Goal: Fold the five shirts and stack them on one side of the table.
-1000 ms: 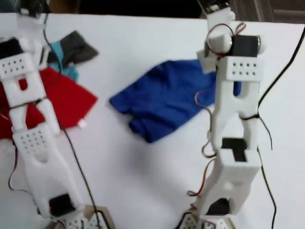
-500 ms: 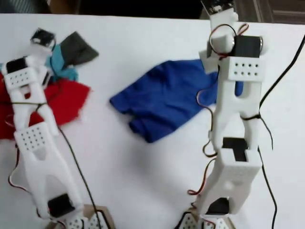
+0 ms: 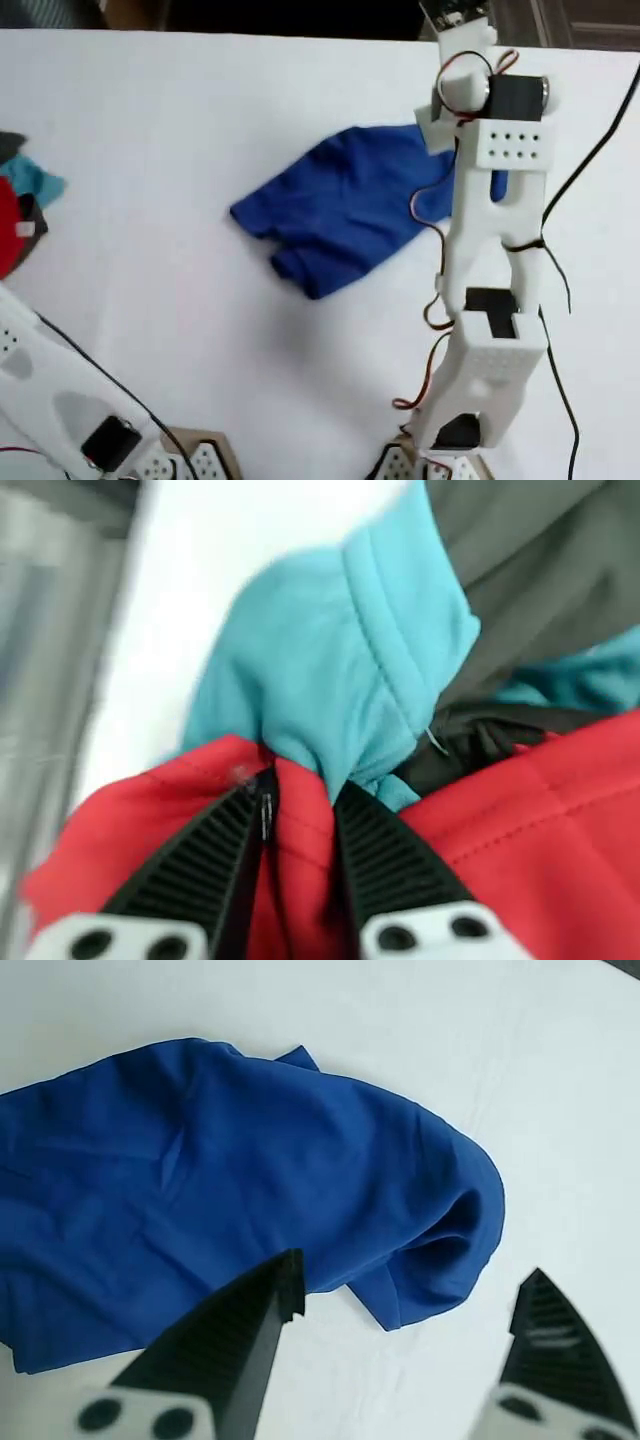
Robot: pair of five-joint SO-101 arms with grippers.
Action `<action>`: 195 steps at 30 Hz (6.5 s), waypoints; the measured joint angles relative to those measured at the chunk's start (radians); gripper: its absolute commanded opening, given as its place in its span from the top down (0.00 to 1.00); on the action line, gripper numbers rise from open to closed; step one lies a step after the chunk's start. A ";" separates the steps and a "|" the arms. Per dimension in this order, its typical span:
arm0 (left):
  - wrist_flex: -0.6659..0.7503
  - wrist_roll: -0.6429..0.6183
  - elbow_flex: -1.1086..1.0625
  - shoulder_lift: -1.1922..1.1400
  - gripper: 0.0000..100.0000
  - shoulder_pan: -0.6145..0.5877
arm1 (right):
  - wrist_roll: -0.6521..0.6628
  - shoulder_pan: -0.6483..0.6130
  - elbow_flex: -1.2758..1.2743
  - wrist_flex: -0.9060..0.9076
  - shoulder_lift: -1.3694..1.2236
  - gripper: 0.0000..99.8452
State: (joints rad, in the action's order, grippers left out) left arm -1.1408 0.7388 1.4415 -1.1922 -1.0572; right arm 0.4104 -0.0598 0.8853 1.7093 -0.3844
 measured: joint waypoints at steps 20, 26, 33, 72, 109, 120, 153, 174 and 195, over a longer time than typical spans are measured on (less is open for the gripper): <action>-0.578 -0.282 0.172 0.152 0.72 0.520 | -0.038 -0.517 -0.370 -0.012 0.002 0.66; -0.624 -0.348 0.172 0.106 0.72 0.589 | -0.040 -0.588 -0.488 -0.140 0.002 0.66; -0.628 -0.358 0.172 0.021 0.72 0.583 | -0.040 -0.595 -0.548 -0.262 -0.095 0.67; -0.628 -0.358 0.172 0.017 0.72 0.456 | -0.040 -0.752 0.264 -0.009 -0.150 0.98; -0.629 -0.358 -0.215 0.014 0.72 0.850 | -0.040 -0.132 0.150 -0.048 -0.468 0.63; -0.628 -0.354 -0.365 0.037 0.72 0.841 | -0.040 -0.135 0.272 -0.278 -0.703 0.63; -0.583 -0.377 -1.106 0.806 0.97 0.867 | 0.084 -0.069 0.207 0.009 -0.334 0.98; -0.153 -0.364 -1.151 0.773 0.74 0.961 | 0.087 -0.141 -1.323 -0.480 0.482 0.76; -0.592 -0.368 -0.701 0.255 0.80 0.956 | 0.087 -0.040 -0.942 -0.542 0.155 0.82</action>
State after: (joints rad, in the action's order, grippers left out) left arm -1.7331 0.3705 0.7403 -0.9375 -0.1013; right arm 0.4979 -0.0997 -0.0568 1.1676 -0.2294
